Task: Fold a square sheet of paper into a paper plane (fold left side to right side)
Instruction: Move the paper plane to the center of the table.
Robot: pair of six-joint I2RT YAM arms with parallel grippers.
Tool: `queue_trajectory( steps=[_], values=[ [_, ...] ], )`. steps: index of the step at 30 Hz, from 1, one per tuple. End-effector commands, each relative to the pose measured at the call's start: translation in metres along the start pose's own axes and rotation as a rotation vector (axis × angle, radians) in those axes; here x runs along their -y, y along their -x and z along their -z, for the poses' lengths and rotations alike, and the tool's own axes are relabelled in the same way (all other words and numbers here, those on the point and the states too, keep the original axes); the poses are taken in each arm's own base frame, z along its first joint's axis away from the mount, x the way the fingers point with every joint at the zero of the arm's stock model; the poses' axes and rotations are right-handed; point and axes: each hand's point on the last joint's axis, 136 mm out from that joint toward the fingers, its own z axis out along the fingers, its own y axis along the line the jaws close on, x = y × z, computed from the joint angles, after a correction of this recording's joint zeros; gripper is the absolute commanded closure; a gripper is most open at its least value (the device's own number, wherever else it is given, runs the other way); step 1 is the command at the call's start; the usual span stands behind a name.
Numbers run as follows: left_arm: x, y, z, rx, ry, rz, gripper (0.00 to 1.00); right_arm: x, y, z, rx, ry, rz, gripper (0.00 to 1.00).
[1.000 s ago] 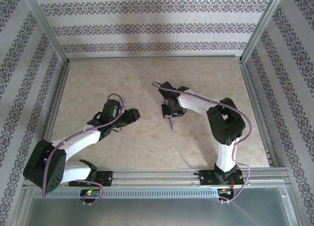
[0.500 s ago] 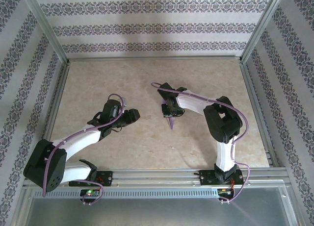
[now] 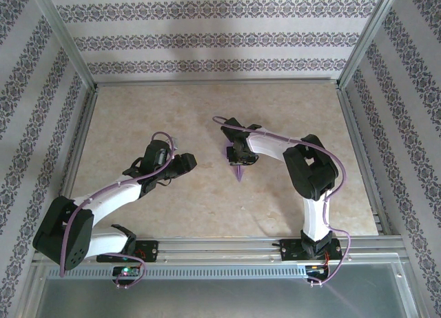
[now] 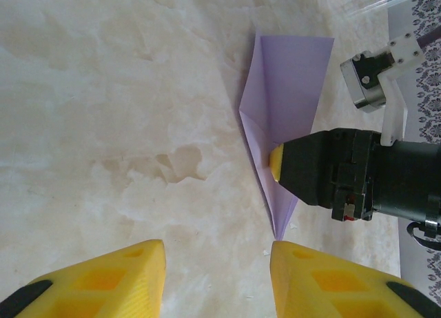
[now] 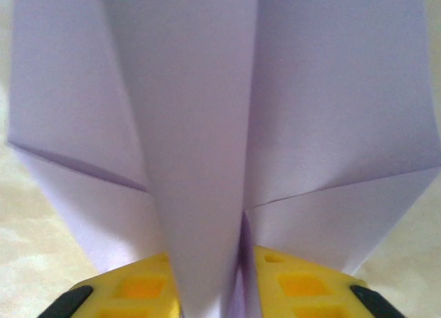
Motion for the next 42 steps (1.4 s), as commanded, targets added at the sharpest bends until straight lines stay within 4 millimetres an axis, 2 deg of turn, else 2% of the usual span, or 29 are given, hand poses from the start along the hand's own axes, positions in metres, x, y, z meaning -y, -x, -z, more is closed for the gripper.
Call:
queue_trajectory(
  steps=[1,16,20,28,42],
  values=[
    [-0.006,0.0,0.004,0.003,0.023,-0.009,0.55,0.002,-0.007,-0.027,-0.04,0.019,-0.075,0.69],
    [-0.016,0.012,0.024,0.059,0.069,-0.003,0.54,-0.014,0.067,-0.034,0.039,-0.084,-0.022,0.64],
    [-0.018,0.014,0.029,0.068,0.079,0.002,0.52,-0.016,0.078,-0.04,0.033,-0.073,-0.037,0.64],
    [-0.021,0.015,0.03,0.069,0.084,0.009,0.52,-0.02,0.089,-0.028,0.052,-0.063,-0.013,0.64],
    [-0.023,0.013,0.029,0.061,0.085,0.019,0.52,-0.024,0.084,0.012,0.107,-0.045,0.002,0.56]
  ],
)
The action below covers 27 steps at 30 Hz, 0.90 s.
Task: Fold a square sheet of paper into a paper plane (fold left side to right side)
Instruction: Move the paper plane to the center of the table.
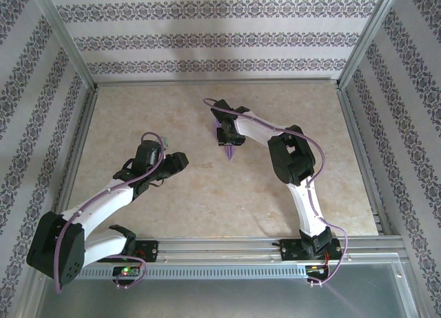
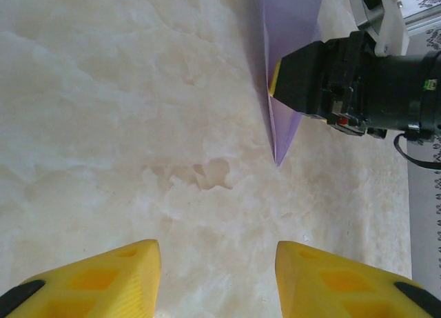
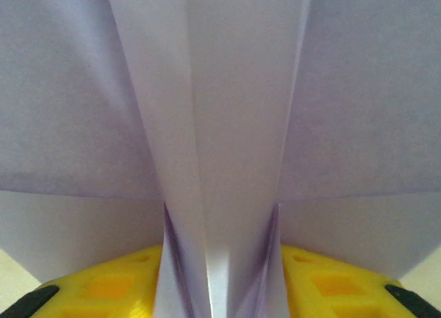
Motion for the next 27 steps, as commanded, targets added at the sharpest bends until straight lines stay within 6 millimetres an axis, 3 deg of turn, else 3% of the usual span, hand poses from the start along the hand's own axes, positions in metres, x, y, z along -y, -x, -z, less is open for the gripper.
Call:
queue_trajectory(
  steps=[1,10,13,22,27],
  values=[
    [-0.007,0.0,0.002,0.0,0.021,-0.006,0.52,0.001,-0.001,0.025,0.029,-0.009,0.0,0.56],
    [-0.006,0.002,0.004,0.004,0.022,-0.004,0.52,-0.002,-0.003,0.051,0.063,0.014,-0.006,0.51],
    [-0.006,0.004,0.004,0.011,0.026,-0.006,0.46,0.002,-0.004,0.066,0.089,0.014,-0.001,0.5],
    [-0.019,0.036,0.028,0.122,0.105,-0.032,0.25,0.029,-0.007,0.144,0.282,0.039,0.05,0.35],
    [-0.03,0.067,0.059,0.242,0.197,-0.075,0.11,0.065,-0.023,0.181,0.395,0.065,0.032,0.23]
  ],
)
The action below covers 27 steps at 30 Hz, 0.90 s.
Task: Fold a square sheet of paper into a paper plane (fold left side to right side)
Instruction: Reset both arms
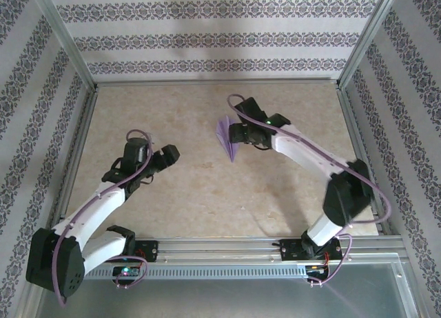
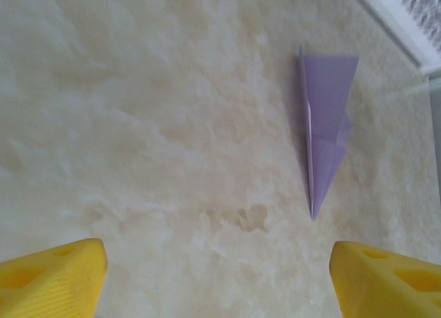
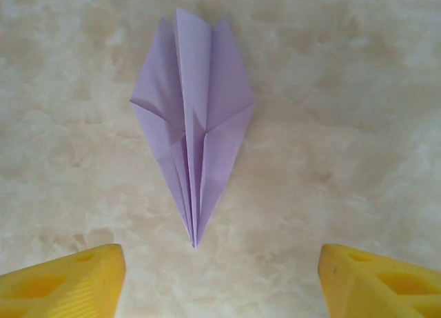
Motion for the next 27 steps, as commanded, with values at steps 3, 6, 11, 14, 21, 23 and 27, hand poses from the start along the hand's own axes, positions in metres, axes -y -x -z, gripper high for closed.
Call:
queue_trajectory(
  steps=[3,6,11,14,21,23,27],
  values=[
    [-0.019,0.044,0.035,0.17,0.146,-0.083,0.03,0.049,-0.002,0.035,0.143,-0.027,-0.034,0.2],
    [-0.027,0.058,0.05,0.252,0.19,-0.092,0.0,0.076,-0.008,0.056,0.227,-0.033,-0.057,0.13],
    [-0.039,0.075,0.067,0.356,0.253,-0.117,0.0,0.13,-0.024,0.08,0.377,-0.086,-0.138,0.02],
    [-0.042,0.084,0.077,0.422,0.286,-0.146,0.0,0.161,-0.034,0.089,0.453,-0.115,-0.201,0.02],
    [-0.049,0.097,0.093,0.503,0.356,-0.194,0.0,0.204,-0.051,0.093,0.531,-0.209,-0.256,0.02],
    [-0.049,0.098,0.093,0.503,0.359,-0.197,0.0,0.21,-0.053,0.087,0.524,-0.225,-0.261,0.02],
    [-0.051,0.097,0.091,0.507,0.358,-0.206,0.0,0.219,-0.056,0.07,0.53,-0.255,-0.257,0.02]
  ],
)
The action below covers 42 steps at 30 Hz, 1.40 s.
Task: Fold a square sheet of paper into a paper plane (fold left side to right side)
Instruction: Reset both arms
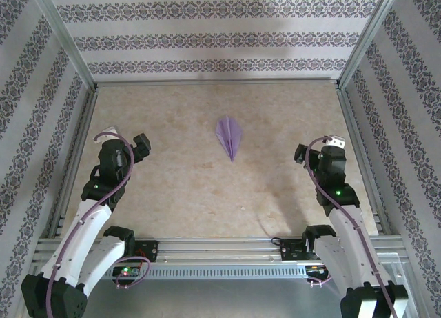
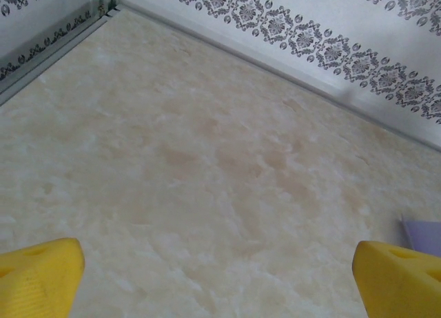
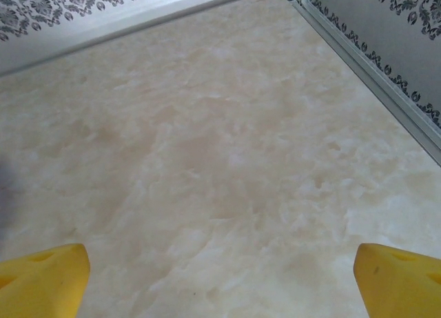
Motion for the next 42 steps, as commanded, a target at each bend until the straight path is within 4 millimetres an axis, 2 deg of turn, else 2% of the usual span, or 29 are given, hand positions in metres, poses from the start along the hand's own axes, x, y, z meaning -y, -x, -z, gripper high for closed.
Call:
queue_trajectory(
  steps=[1,13,23,26,27,31,42],
  values=[
    [-0.009,0.004,-0.002,0.034,0.033,-0.03,0.0,0.001,0.002,-0.012,0.056,0.004,0.021,0.02],
    [-0.013,-0.005,-0.008,0.011,0.052,-0.034,0.0,-0.009,-0.006,-0.044,0.065,0.052,0.123,0.02],
    [-0.013,-0.005,-0.009,0.011,0.054,-0.031,0.0,-0.017,-0.012,-0.061,0.085,0.1,0.127,0.02],
    [-0.014,-0.008,-0.009,0.003,0.056,-0.032,0.0,-0.021,-0.009,-0.066,0.104,0.119,0.135,0.02],
    [-0.014,-0.008,-0.009,0.001,0.055,-0.034,0.0,-0.019,-0.019,-0.068,0.094,0.12,0.14,0.02],
    [-0.015,-0.009,-0.008,-0.002,0.06,-0.035,0.0,-0.019,-0.021,-0.074,0.133,0.123,0.153,0.02],
    [-0.017,-0.01,-0.008,-0.005,0.062,-0.024,0.0,-0.038,-0.01,-0.084,0.194,0.209,0.176,0.02]
  ],
)
